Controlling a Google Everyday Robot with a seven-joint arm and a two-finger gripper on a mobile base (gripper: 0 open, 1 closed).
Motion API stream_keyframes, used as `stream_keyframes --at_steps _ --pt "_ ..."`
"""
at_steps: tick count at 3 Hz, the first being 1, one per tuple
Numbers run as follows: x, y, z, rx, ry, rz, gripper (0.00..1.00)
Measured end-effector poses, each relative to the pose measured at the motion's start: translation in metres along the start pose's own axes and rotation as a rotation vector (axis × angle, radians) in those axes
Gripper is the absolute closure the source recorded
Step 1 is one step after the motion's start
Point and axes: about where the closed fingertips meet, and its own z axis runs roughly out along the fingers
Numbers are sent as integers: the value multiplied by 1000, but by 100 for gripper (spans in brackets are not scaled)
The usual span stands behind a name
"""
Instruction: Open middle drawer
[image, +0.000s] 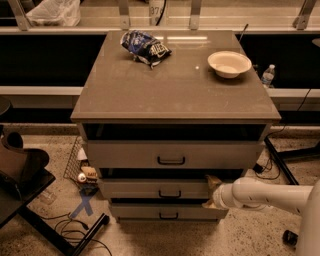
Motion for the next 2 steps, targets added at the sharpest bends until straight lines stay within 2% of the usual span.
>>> stream_keyframes --at_steps 2 --pt "-4 -4 -10 0 0 0 100"
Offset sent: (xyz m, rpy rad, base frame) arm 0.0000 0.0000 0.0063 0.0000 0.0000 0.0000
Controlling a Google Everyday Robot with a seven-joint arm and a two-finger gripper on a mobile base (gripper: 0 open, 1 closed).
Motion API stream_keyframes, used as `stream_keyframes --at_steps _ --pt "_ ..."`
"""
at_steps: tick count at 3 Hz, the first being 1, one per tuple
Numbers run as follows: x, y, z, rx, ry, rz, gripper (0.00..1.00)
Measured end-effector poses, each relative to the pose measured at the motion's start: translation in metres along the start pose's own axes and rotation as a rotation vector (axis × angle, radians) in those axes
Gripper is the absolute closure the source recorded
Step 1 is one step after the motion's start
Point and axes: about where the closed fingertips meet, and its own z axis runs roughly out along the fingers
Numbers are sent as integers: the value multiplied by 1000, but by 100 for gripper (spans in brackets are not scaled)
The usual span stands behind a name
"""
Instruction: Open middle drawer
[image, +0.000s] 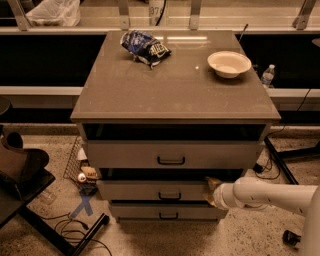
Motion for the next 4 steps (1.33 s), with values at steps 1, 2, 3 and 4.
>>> stream_keyframes --at_steps 1,2,3,4 --pt "-1 -1 -3 0 0 0 100" --pt "-2 -2 -4 0 0 0 100" --pt "-2 -2 -5 0 0 0 100" --pt "-2 -2 -5 0 0 0 100"
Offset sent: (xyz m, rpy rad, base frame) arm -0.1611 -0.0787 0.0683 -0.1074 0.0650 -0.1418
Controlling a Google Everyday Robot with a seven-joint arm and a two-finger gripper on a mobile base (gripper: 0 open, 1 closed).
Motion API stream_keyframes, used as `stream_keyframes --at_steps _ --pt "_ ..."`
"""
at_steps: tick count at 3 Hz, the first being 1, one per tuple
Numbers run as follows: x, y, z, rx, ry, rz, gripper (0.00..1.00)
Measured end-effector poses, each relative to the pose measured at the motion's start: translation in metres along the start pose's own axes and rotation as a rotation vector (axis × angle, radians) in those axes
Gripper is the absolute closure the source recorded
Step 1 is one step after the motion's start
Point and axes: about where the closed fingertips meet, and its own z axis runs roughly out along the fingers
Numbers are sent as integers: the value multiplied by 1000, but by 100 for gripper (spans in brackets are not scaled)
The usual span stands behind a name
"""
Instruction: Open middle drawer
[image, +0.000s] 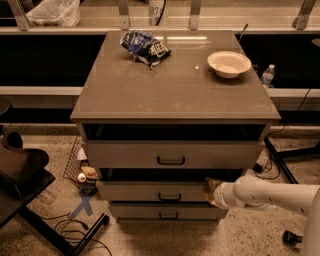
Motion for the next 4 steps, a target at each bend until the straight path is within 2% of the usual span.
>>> stream_keyframes --at_steps 4 --pt "-1 -1 -2 0 0 0 100"
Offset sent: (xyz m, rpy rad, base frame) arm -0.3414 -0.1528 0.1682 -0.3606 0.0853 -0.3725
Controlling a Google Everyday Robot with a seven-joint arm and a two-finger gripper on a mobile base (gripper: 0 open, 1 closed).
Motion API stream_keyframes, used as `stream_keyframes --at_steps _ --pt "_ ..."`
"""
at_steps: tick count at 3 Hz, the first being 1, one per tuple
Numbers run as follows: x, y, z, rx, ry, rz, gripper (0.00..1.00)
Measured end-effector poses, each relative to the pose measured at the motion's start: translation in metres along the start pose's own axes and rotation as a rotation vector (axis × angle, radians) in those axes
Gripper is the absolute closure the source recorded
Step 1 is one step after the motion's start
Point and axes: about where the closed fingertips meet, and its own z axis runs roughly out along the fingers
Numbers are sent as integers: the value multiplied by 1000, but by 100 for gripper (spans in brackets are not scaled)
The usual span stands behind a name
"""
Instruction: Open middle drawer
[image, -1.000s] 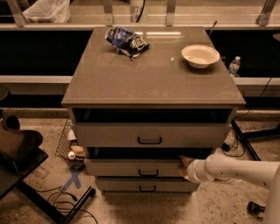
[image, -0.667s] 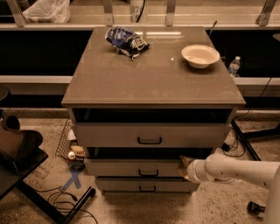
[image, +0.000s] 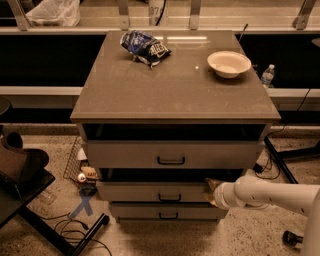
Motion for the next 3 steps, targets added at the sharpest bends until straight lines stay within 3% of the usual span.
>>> stream_keyframes --at_steps 1,2,3 --pt "0 0 0 0 0 0 100" --pt "0 0 0 0 0 0 85" --pt "0 0 0 0 0 0 53"
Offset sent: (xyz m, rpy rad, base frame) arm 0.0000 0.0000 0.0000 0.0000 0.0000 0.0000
